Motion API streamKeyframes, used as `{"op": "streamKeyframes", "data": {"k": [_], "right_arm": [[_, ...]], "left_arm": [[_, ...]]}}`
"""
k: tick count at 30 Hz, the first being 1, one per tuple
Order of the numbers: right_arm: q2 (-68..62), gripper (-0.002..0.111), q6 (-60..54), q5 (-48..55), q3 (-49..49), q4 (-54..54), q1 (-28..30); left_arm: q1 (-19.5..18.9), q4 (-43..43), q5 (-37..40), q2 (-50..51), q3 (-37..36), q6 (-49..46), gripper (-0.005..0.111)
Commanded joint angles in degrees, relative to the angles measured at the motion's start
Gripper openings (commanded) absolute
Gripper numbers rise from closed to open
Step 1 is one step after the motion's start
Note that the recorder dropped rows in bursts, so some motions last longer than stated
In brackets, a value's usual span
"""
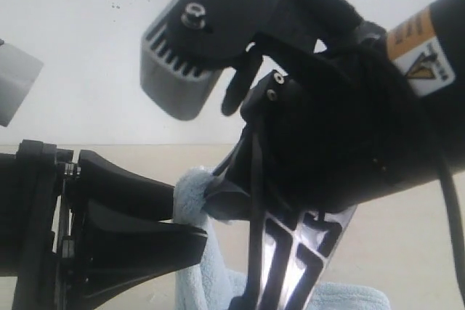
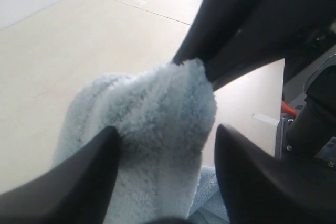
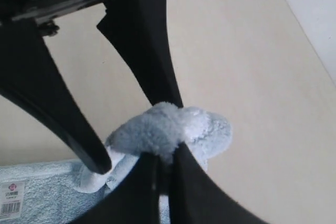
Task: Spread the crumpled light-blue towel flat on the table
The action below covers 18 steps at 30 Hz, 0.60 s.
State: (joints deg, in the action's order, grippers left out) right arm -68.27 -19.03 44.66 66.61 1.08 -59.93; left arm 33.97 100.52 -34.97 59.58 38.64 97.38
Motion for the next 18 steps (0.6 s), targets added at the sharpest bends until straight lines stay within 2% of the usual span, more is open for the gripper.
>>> {"op": "streamKeyframes", "data": {"k": [1, 4, 6, 13, 18], "right_arm": [[0.18, 0.000, -3.70, 0.08, -0.19, -4.83, 0.02], [0.18, 0.000, -4.29, 0.08, -0.19, -6.43, 0.02], [0.18, 0.000, -4.39, 0.08, -0.19, -6.78, 0.02], [0.18, 0.000, -4.37, 0.30, -0.19, -6.74, 0.02], [0.29, 0.000, -4.41, 0.40, -0.19, -6.74, 0.02]], "left_arm": [[-0.13, -0.57, 0.54, 0.00, -0.24, -0.38, 0.052], [-0.13, -0.57, 1.19, 0.00, -0.24, -0.38, 0.051], [-0.13, -0.57, 2.06, 0.00, -0.24, -0.38, 0.047], [-0.13, -0.57, 2.02, 0.00, -0.24, -1.10, 0.004], [-0.13, -0.57, 2.15, 0.00, -0.24, -1.12, 0.004]]}}
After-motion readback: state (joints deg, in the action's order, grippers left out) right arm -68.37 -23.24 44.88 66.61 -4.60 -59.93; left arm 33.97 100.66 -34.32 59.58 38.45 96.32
